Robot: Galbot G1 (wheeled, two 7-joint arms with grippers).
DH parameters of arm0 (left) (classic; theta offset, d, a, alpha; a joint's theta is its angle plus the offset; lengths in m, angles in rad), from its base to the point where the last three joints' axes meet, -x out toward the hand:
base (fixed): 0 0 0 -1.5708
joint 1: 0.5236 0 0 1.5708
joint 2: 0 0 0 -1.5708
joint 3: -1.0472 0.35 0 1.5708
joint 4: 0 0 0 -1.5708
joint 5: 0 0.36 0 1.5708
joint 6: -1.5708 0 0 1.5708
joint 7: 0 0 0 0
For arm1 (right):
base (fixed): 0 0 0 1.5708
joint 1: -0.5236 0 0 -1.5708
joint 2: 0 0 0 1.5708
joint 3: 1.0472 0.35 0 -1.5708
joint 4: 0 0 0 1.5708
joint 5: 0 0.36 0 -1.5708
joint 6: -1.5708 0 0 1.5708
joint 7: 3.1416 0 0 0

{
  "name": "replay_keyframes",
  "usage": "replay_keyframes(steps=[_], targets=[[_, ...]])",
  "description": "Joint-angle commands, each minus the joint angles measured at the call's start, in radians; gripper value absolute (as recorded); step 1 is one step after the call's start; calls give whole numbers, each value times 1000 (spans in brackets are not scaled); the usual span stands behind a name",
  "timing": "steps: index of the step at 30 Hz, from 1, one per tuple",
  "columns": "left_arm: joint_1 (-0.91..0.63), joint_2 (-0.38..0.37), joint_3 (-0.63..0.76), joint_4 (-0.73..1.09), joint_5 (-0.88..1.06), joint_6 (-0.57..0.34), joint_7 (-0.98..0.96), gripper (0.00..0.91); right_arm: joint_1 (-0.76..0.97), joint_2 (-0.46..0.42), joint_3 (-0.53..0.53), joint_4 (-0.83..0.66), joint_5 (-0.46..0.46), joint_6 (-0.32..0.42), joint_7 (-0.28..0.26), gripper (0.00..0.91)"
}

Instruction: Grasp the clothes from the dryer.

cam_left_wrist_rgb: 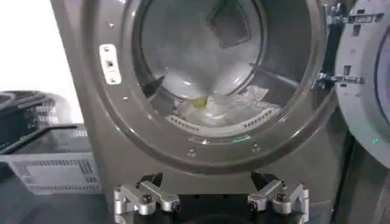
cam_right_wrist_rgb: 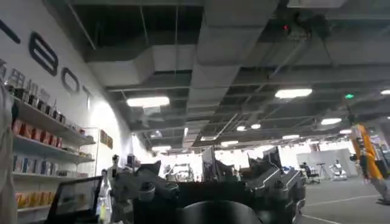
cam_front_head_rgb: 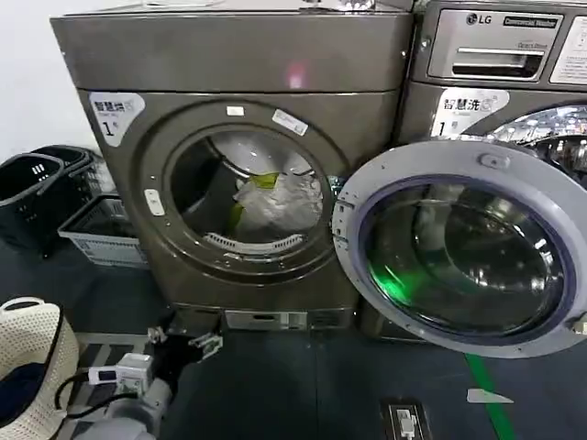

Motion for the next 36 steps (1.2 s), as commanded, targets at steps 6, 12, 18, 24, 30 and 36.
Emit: replay_keyframes(steps=[6,12,18,24,30,36], targets=[[-4,3,1,20,-17,49,18,907,2,7,-3,7,2,1,3,907],[-1,4,5,31,-6,45,-25,907,1,3,-7,1,1,1,4,907],[-8,6,31,49,-15,49,-106,907,4,3,-13,1,1,1,4,907],[-19,-3,35,49,-19,49,-104,907,-1,1,-3,-3,2,1,4,907],[-14,-4,47,52,-13,49,-102,907,-2,1,4,-9,2,1,5,907],[-18,-6,57,61,-20,49,-106,907,-10,6,18,-18,2,2,4,907]])
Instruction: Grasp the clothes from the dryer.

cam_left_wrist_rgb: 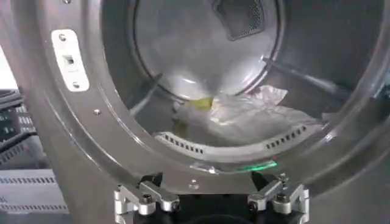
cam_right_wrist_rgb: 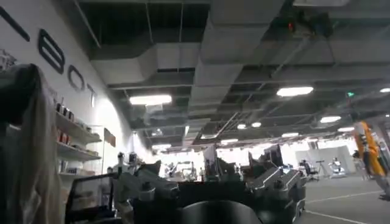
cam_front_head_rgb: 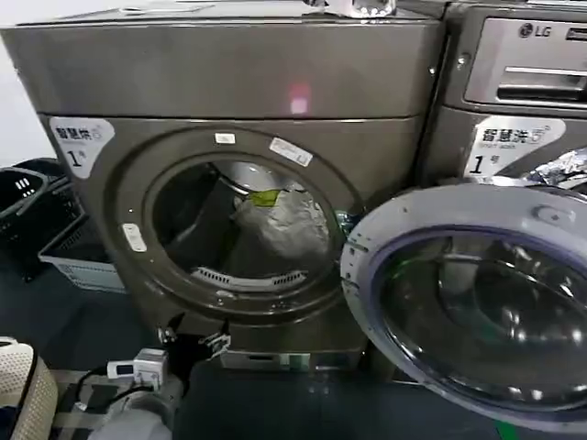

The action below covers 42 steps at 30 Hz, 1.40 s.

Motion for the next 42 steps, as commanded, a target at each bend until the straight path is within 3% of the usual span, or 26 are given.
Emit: replay_keyframes(steps=[1,29,36,42], targets=[[-2,-1,3,10,-2,49,-10,907,0,3,4,-2,0,1,-1,907],[-9,-5,32,29,28,49,0,907,-14,18,10,-8,-3,19,-5,907],[-200,-23,137,154,75,-19,-21,907,-16,20,3,-2,-2,39,-7,907],[-411,-59,136,391,82,-39,-41,907,-25,24,-4,6,1,43,-12,907]])
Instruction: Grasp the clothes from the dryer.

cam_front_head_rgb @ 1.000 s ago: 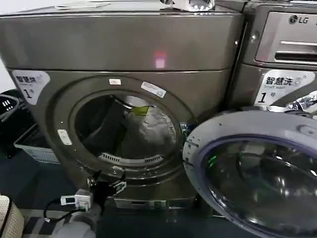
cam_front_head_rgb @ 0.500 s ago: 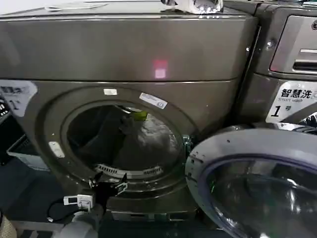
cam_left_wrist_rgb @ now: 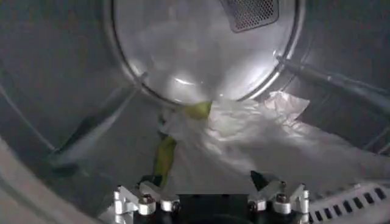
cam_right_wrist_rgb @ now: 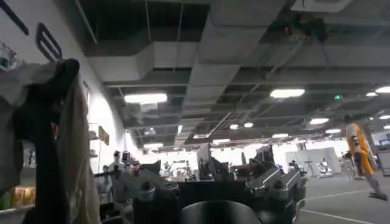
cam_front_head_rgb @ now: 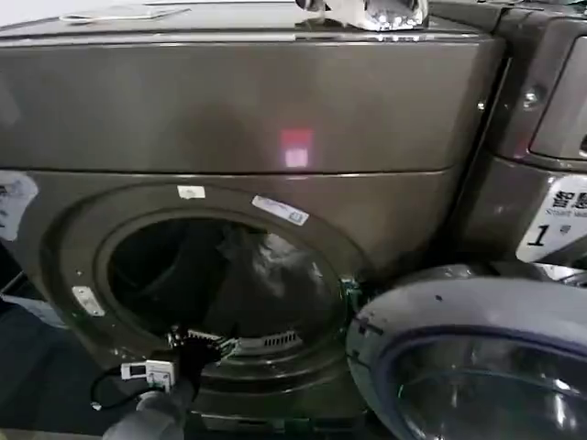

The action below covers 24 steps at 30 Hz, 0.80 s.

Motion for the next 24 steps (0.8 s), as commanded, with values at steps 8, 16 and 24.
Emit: replay_keyframes(steps=[8,16,24], targets=[[-424,-17,-9,476,67,-86,-7,907,5,3,-23,25,2,10,-5,907],[-579,-48,-24,702,144,-119,56,907,9,8,-34,45,1,9,-9,907],[-590,-7,-12,708,838,-283,719,907,10,11,-46,55,-1,13,-15,907]])
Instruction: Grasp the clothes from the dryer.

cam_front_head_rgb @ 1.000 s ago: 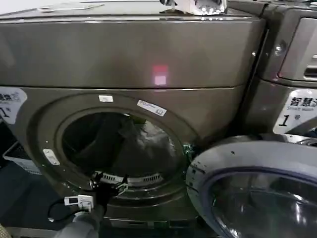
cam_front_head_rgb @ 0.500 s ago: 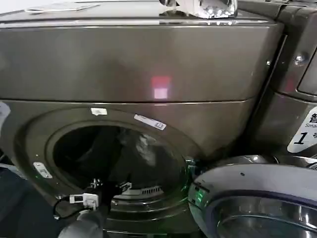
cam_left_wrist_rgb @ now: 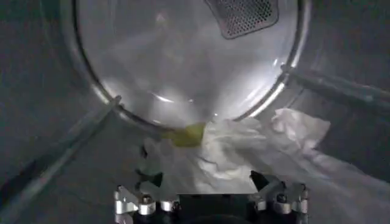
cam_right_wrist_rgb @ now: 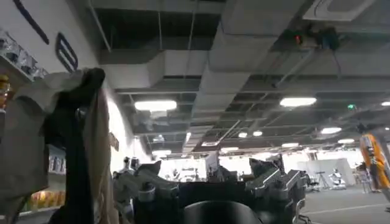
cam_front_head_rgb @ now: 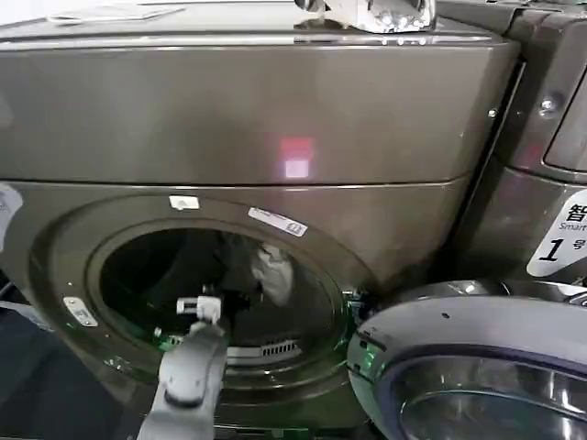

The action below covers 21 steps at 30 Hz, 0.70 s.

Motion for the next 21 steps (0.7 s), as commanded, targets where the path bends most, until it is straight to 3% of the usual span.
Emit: replay_keyframes(steps=[1,2,3,4,7,11,21], targets=[[-71,42,6,85,760,-262,699,907,0,1,-4,5,-1,3,-3,907],[-70,50,4,80,822,-325,753,907,-1,-1,-4,4,-1,4,-3,907],[-70,56,-7,75,914,-466,878,907,-1,-2,-5,4,-1,4,-4,907],[-75,61,-7,78,933,-516,901,907,-1,-4,-7,3,-1,5,-4,907],[-121,56,-2,105,952,-556,976,907,1,-8,-14,12,-2,4,-4,907],[-183,50,-5,162,980,-675,1082,907,2,-12,-17,15,-3,4,-5,907],[-264,30,-12,277,1018,-696,1171,907,7,-16,-19,20,-5,4,-6,907]])
